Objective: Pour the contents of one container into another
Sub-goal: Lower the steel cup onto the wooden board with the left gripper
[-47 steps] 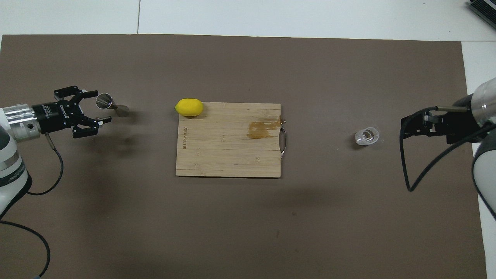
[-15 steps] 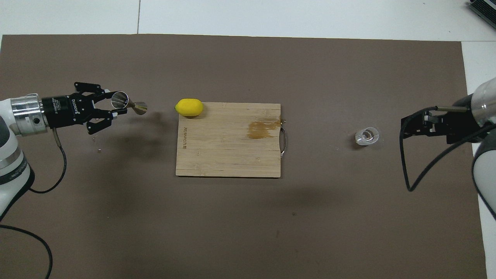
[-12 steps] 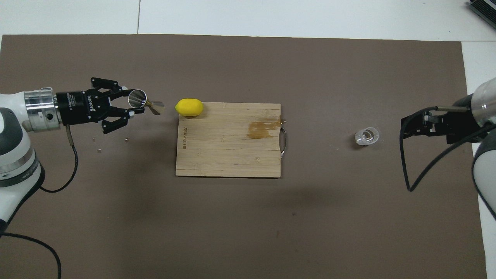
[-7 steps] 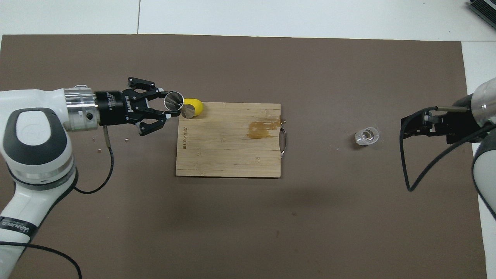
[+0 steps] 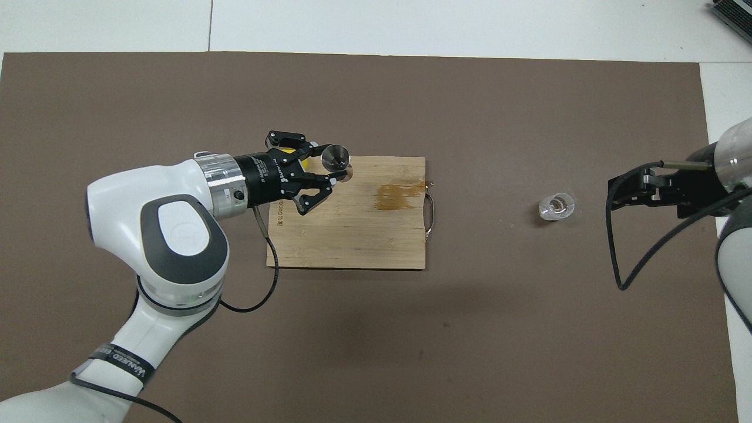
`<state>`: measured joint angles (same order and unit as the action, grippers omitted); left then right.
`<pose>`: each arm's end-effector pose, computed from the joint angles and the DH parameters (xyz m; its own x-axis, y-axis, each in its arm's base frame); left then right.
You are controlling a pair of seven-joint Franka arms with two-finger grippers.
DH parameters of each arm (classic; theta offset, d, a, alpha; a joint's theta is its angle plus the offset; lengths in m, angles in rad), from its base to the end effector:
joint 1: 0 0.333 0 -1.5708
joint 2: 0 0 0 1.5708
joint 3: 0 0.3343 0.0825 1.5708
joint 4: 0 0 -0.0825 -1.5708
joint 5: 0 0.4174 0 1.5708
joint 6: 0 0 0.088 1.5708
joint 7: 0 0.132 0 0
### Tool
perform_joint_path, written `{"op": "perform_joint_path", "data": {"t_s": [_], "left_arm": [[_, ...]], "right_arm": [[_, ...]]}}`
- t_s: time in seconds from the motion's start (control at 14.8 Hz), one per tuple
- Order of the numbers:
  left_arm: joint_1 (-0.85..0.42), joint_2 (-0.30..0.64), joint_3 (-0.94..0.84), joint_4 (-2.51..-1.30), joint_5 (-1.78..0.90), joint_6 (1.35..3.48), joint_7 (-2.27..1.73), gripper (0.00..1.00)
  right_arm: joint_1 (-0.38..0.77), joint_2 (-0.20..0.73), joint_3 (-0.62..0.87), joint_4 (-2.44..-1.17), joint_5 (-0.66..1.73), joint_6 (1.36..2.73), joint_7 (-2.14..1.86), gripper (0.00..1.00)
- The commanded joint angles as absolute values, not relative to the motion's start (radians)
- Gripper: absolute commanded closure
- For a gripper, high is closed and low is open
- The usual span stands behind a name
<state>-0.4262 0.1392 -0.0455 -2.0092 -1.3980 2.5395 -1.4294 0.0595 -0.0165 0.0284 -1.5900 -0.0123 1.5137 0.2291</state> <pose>0.5833 -0.2991 0.4070 -0.2783 0.4553 -0.8458 0.9081 0.4117 -0.0771 0.5725 0.0489 0.6130 0.9884 -0.1416 -0.0553 -0.1403 -0.9898 0.0260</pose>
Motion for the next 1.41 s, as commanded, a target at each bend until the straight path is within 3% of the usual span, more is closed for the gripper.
{"op": "perform_joint_path", "data": {"t_s": [0.0,0.34,1.35], "left_arm": [[-0.546,0.146,-0.029,-2.026,-1.53,2.702,-1.428,1.0],[-0.659,0.21,-0.029,-2.01,-1.784,2.826,-1.275,1.0],[-0.701,0.293,-0.028,-1.96,-1.878,2.846,-1.123,1.0]], "right_arm": [[0.057,-0.017,0.025,-1.585,0.009,1.5,0.212,0.0],[0.057,-0.017,0.025,-1.586,0.009,1.5,0.212,0.0],[0.057,-0.017,0.025,-1.585,0.009,1.5,0.212,0.0]]}}
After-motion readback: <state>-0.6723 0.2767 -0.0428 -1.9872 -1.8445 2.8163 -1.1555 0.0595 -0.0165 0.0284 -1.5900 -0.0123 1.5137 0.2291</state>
